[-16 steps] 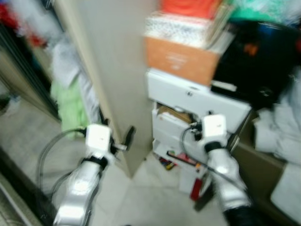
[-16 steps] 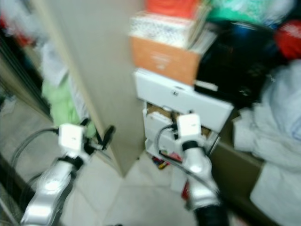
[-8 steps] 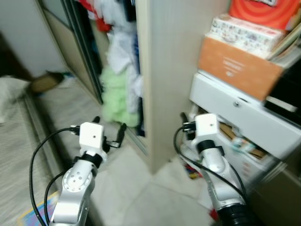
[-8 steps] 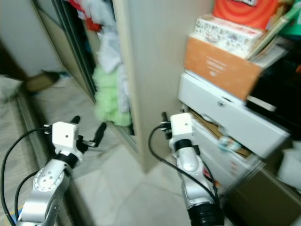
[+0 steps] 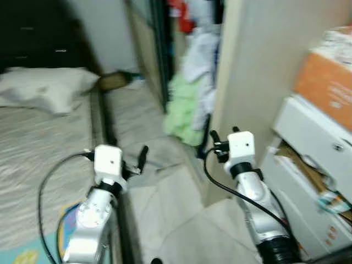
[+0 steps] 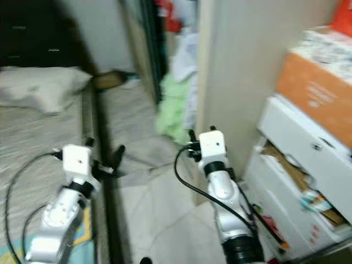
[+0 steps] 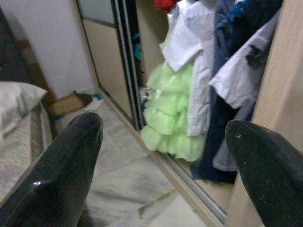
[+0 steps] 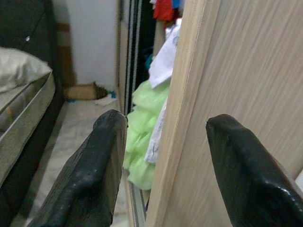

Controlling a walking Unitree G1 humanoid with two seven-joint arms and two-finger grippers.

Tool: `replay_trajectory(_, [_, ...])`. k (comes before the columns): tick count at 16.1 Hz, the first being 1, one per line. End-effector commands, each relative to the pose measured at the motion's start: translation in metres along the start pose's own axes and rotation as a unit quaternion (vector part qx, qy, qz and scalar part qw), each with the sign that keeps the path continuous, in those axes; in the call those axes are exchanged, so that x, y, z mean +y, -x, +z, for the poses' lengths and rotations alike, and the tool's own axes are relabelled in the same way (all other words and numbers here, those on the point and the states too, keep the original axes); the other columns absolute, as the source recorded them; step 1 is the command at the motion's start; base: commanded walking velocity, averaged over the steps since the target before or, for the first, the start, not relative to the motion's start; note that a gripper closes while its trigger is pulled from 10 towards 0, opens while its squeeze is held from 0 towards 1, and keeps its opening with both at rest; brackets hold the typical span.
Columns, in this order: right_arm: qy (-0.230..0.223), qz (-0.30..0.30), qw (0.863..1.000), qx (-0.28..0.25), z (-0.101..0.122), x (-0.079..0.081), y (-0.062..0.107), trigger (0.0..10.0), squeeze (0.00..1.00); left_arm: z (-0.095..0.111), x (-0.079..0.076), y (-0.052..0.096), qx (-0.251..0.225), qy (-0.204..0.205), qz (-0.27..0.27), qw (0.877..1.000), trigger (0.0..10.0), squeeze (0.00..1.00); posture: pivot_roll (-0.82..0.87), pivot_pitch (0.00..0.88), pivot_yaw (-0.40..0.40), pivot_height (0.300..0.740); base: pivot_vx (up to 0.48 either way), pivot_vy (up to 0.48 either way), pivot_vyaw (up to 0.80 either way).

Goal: Clean up the room

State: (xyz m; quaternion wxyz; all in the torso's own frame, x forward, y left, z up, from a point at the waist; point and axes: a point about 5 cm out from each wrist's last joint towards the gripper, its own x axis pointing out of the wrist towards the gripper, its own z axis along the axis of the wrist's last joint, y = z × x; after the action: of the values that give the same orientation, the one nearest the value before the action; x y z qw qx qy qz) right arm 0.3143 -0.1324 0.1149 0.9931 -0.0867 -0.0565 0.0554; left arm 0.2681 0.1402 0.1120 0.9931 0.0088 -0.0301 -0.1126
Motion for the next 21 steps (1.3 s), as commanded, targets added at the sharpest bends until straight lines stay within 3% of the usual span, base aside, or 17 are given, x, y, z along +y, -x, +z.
replay_trajectory(1, [-0.004,0.000,1.000,0.001,0.0002,0.0007,-0.0008,10.0,0.00,0.0001,0.0029,0.0004,0.001,-0.007,0.003,1.000,10.0,0.00,-0.03,0.078,0.021,0.740,0.000,0.000,0.80])
replay_trajectory(4, [-0.005,0.002,1.000,0.001,-0.0001,0.0011,-0.0001,10.0,0.00,-0.0003,0.0035,0.0005,0.003,-0.008,0.007,1.000,10.0,0.00,-0.03,0.084,0.022,0.740,0.000,0.000,0.71])
replay_trajectory(8, [-0.008,0.001,1.000,0.002,-0.0002,0.0009,0.0002,10.0,0.00,-0.0004,0.0037,0.0006,0.003,-0.009,0.007,1.000,10.0,0.00,-0.03,0.086,0.023,0.740,0.000,0.000,0.00])
replay_trajectory(13, [-0.003,0.010,1.000,-0.005,0.0011,0.0031,0.0017,10.0,0.00,0.0001,0.0001,0.0004,0.000,-0.003,-0.017,1.000,10.0,0.00,-0.03,0.085,0.027,0.740,0.000,0.000,0.73])
replay_trajectory(21, [-0.001,0.012,1.000,-0.005,0.0003,0.0022,0.0017,10.0,0.00,0.0009,-0.0045,0.0002,-0.004,0.005,-0.042,0.999,10.0,0.00,-0.03,0.070,0.027,0.740,0.000,0.000,0.23])
